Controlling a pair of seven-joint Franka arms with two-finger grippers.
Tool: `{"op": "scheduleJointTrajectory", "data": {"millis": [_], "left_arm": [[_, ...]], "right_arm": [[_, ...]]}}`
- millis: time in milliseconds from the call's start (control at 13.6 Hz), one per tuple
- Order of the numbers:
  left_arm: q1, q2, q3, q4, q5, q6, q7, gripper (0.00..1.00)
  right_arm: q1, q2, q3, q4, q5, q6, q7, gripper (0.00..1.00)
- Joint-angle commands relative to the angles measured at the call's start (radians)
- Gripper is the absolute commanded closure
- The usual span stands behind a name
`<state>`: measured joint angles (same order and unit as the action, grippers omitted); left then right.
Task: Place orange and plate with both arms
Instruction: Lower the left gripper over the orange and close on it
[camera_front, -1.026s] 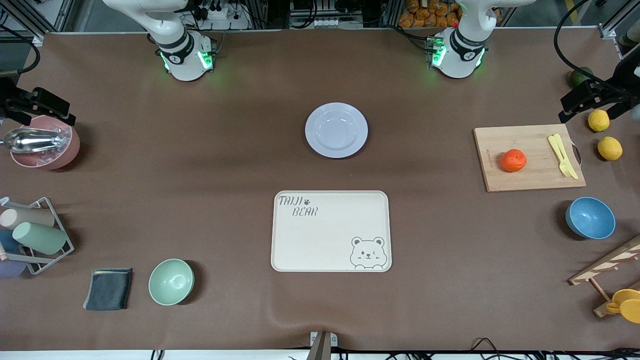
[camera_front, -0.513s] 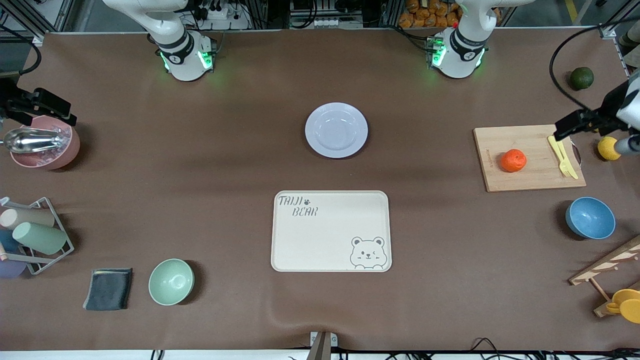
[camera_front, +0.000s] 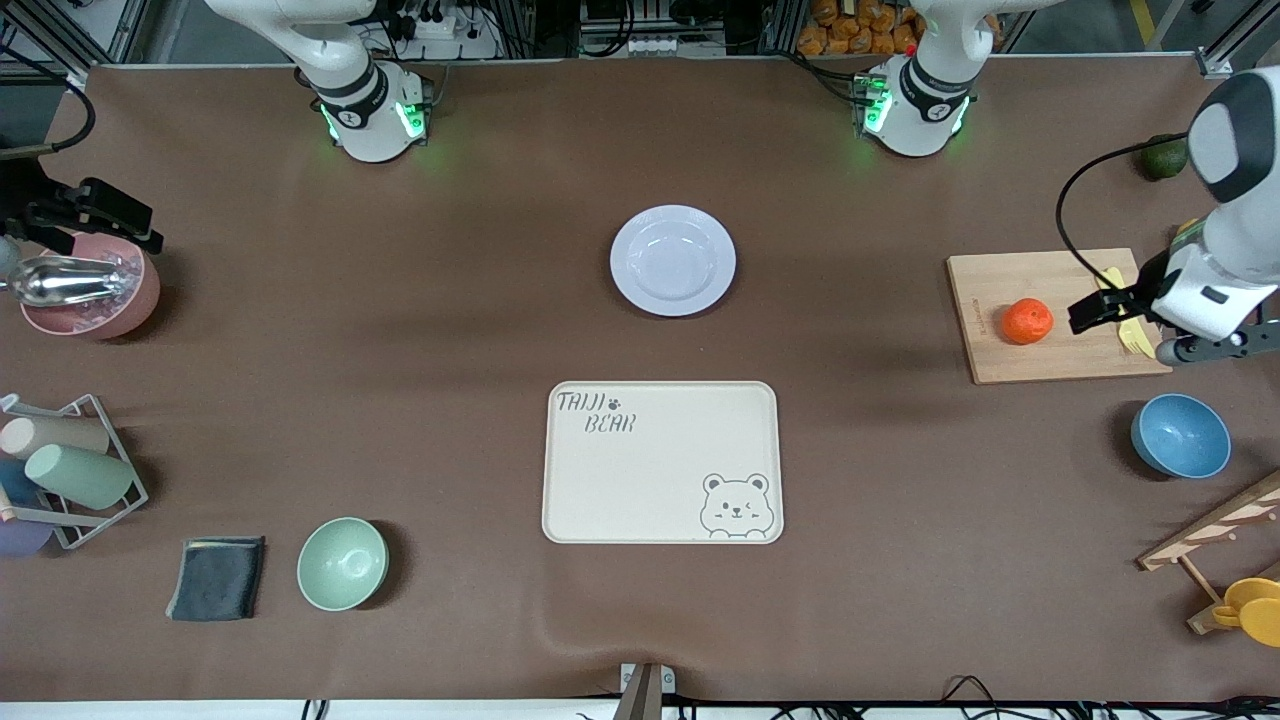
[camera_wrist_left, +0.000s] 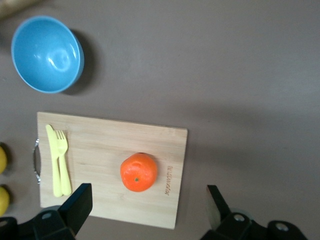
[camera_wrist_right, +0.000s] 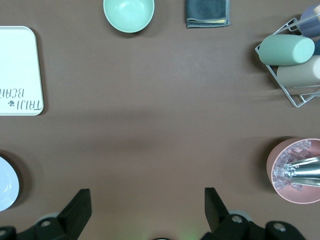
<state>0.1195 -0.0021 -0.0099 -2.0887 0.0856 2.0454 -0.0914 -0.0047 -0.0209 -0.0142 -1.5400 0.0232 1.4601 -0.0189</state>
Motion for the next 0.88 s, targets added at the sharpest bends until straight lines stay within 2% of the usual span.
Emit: {"op": "scheduleJointTrajectory", "data": {"millis": [0, 220, 586, 806], "left_arm": [[0.037, -0.042, -0.009, -0.137, 0.02, 0.094, 0.021, 0.0], [0.069, -0.006, -0.008, -0.241, 0.063, 0.277, 0.022, 0.0], [0.106, 0.148, -0.01, -0.243, 0.071, 0.34, 0.027, 0.0], [0.115, 0.175, -0.01, -0.241, 0.071, 0.348, 0.027, 0.0]], "right_arm": [[-0.001, -0.007, 0.005, -0.008, -0.003, 0.006, -0.006, 0.0], [0.002, -0.005, 0.005, -0.008, -0.003, 0.008, -0.004, 0.0], [0.002, -0.001, 0.005, -0.009, -0.003, 0.009, -0.003, 0.0], [0.015, 0.006, 0.005, -0.014, -0.002, 0.009, 0.002, 0.0]]}}
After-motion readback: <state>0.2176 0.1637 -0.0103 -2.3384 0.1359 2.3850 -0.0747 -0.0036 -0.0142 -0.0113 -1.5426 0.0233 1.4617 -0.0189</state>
